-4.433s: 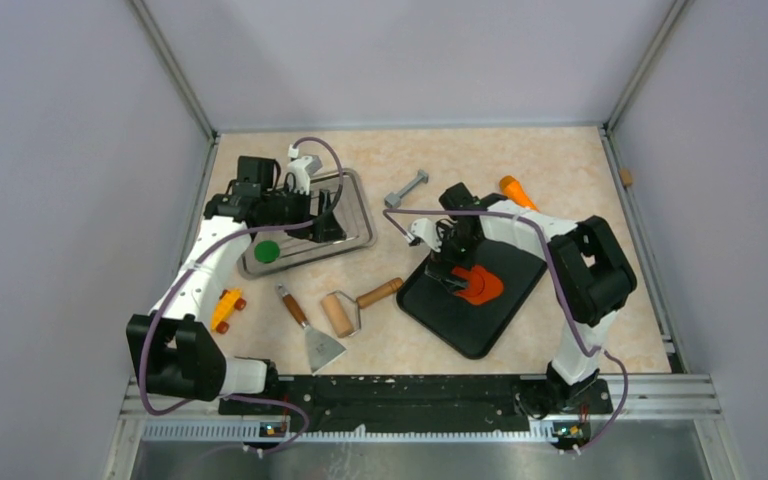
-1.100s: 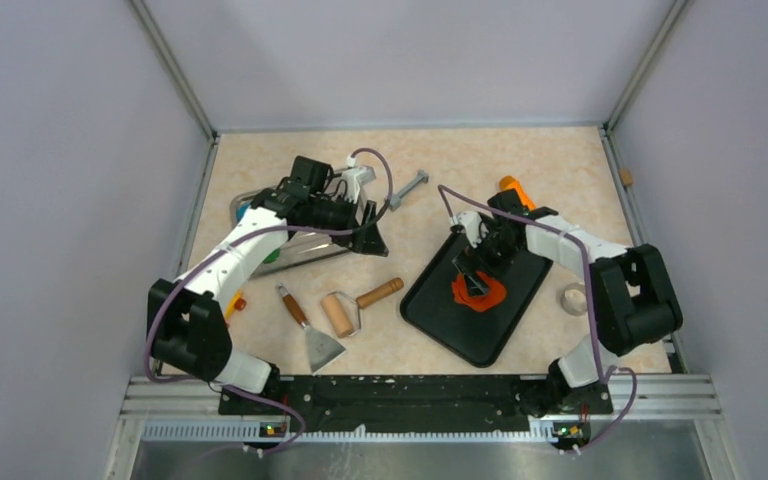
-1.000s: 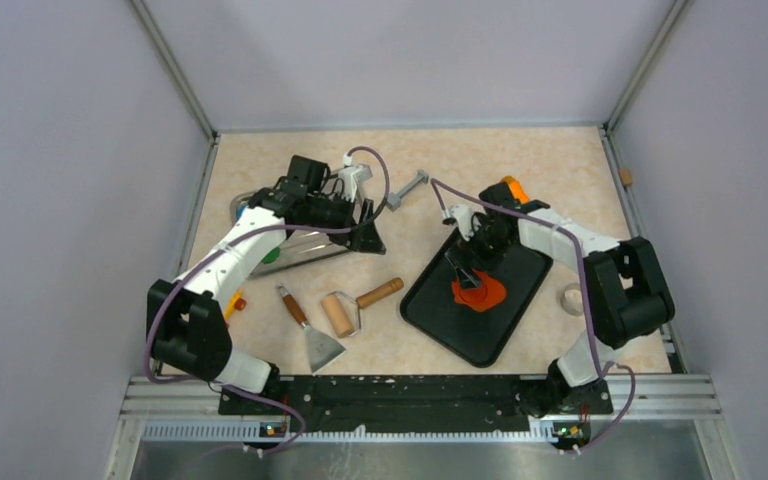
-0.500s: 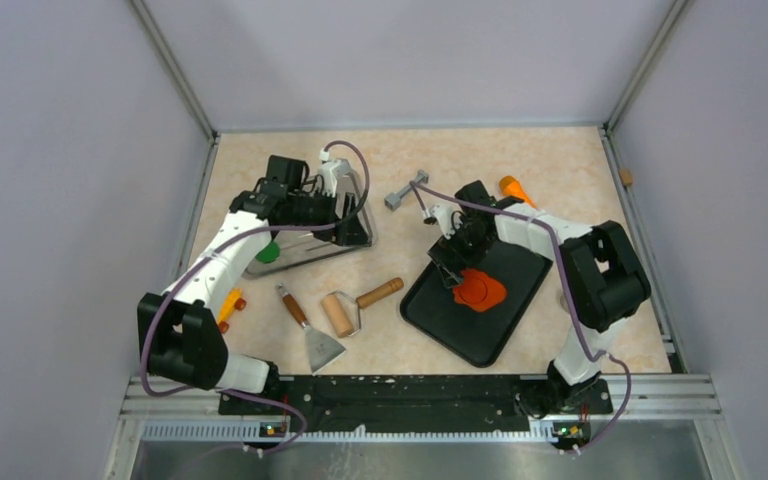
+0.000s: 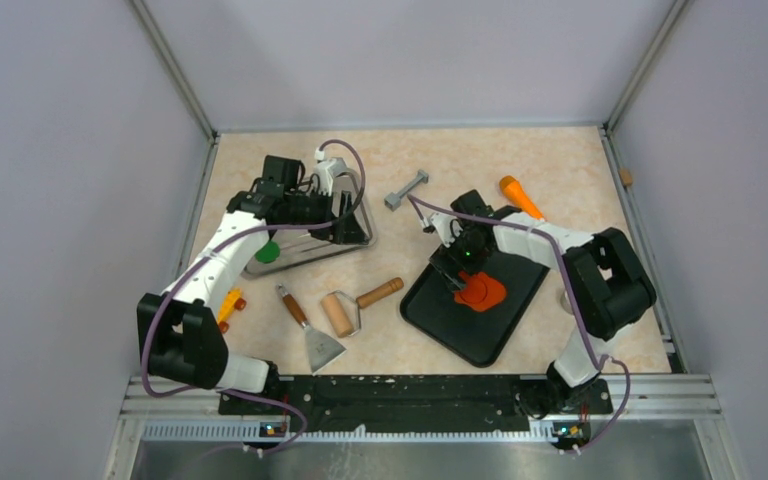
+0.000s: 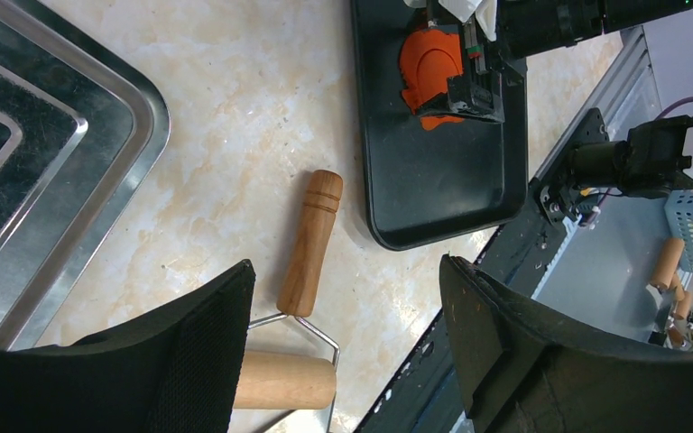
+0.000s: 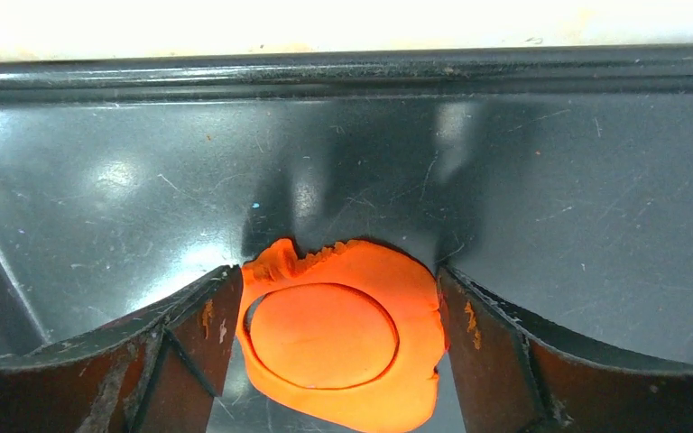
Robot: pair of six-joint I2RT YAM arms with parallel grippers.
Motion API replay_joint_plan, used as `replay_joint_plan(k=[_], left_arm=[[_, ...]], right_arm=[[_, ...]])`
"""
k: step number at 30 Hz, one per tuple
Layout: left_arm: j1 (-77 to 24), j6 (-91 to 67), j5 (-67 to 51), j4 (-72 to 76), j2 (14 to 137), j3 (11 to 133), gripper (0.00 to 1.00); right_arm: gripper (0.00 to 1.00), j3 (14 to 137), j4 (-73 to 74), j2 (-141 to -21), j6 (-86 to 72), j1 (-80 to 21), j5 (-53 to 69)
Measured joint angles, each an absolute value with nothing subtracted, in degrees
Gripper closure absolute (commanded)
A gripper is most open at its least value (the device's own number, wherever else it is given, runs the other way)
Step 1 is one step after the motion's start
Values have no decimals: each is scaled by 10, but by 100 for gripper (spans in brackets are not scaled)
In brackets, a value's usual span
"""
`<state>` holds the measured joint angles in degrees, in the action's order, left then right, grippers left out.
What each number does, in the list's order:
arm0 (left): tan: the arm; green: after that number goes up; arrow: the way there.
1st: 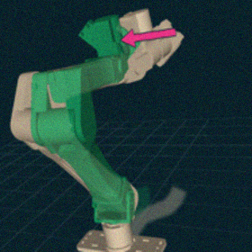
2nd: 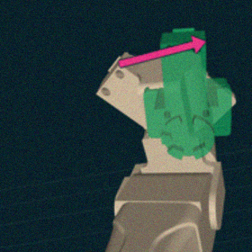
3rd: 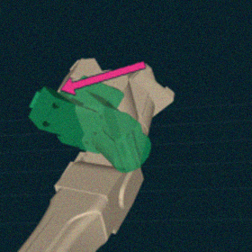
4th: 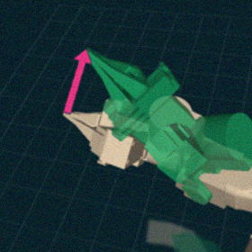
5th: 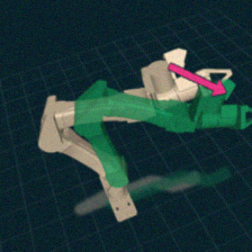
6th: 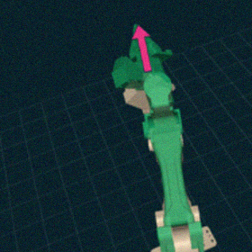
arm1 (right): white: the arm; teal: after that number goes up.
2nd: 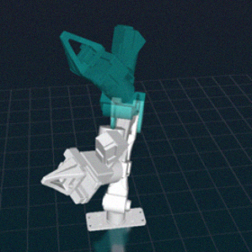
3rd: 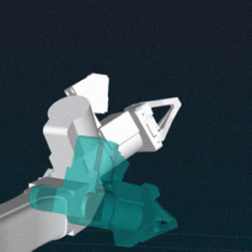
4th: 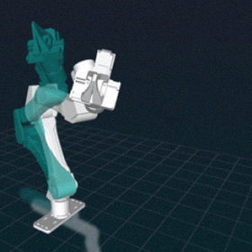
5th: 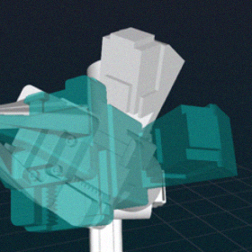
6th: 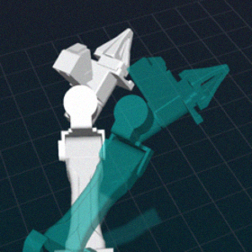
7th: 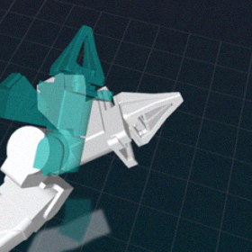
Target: Roll out the dumpling wrappers from the dough
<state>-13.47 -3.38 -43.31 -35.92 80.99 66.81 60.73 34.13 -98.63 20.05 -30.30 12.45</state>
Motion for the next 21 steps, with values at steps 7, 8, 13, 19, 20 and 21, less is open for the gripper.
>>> replay_joint_plan(k=[7,8,13,19,20,21], left_arm=[[-130,-36,-435,-359,810,668,22],[-129,-36,-435,-359,809,668,22],[-123,-39,-437,-357,802,665,22],[-113,-44,-438,-355,795,655,22],[-112,-44,-439,-354,794,654,22],[-110,-44,-439,-354,794,653,22]], right_arm=[[29,597,325,-983,185,-319,88],[32,597,323,-983,181,-320,84],[40,598,317,-988,175,-331,61],[59,601,315,-991,168,-348,47],[64,601,315,-991,167,-349,47],[71,601,315,-991,166,-349,47]])
